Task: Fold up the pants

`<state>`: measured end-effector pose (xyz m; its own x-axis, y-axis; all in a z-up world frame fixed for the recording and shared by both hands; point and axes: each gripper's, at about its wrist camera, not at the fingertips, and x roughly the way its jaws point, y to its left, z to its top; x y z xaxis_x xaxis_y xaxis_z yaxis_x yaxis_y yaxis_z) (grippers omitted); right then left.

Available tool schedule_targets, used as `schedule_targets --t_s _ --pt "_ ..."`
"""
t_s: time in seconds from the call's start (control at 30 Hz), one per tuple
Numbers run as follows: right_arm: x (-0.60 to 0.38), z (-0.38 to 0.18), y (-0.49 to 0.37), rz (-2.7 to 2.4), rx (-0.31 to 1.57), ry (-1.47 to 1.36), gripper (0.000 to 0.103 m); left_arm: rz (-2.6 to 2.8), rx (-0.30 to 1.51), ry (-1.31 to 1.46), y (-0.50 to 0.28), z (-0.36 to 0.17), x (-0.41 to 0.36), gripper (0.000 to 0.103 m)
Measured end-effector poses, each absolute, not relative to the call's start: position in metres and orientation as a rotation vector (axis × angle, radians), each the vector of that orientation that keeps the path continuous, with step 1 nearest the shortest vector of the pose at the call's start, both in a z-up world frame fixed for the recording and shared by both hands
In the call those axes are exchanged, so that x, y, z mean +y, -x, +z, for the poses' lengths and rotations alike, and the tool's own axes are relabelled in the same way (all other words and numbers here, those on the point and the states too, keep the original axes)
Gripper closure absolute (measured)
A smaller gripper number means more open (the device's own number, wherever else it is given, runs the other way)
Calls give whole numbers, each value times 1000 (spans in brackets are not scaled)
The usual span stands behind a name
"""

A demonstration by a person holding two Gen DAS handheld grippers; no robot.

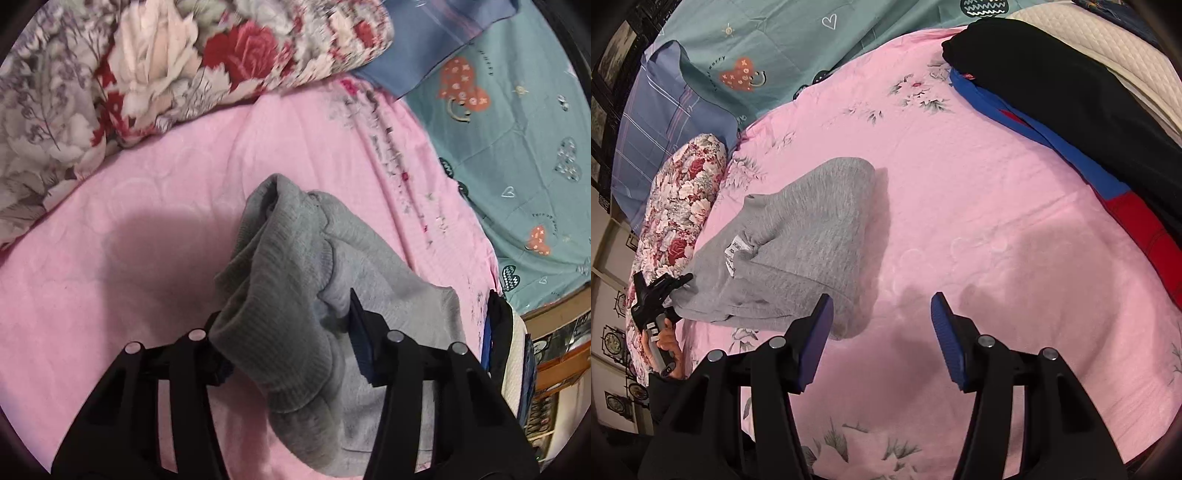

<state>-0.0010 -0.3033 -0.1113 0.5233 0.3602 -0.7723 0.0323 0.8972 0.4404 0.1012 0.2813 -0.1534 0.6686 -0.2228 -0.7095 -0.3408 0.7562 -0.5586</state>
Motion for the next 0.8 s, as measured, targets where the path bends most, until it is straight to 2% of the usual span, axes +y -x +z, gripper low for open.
schedule_targets --t_s 0.2,0.37,0.53,0.63,0.67,0.73,0.8 --pt "-240 -84 -32 318 1028 -330 47 -16 712 655 -80 -117 270 56" --pt "-144 -61 -73 535 1030 -203 47 -46 692 619 -83 -108 262 57" --pt "-26 -82 -121 673 1139 -24 48 -57 702 661 -84 -113 269 59" --pt "9 -111 -141 645 1206 23 67 -49 701 652 -83 -112 267 59" --pt "16 -122 -146 629 1226 31 79 -46 699 643 -83 -111 265 59" --pt "22 -142 -155 610 1273 31 82 -49 696 624 -84 -106 261 59" --pt "21 -145 -154 629 1238 13 83 -49 689 603 -84 -99 255 59"
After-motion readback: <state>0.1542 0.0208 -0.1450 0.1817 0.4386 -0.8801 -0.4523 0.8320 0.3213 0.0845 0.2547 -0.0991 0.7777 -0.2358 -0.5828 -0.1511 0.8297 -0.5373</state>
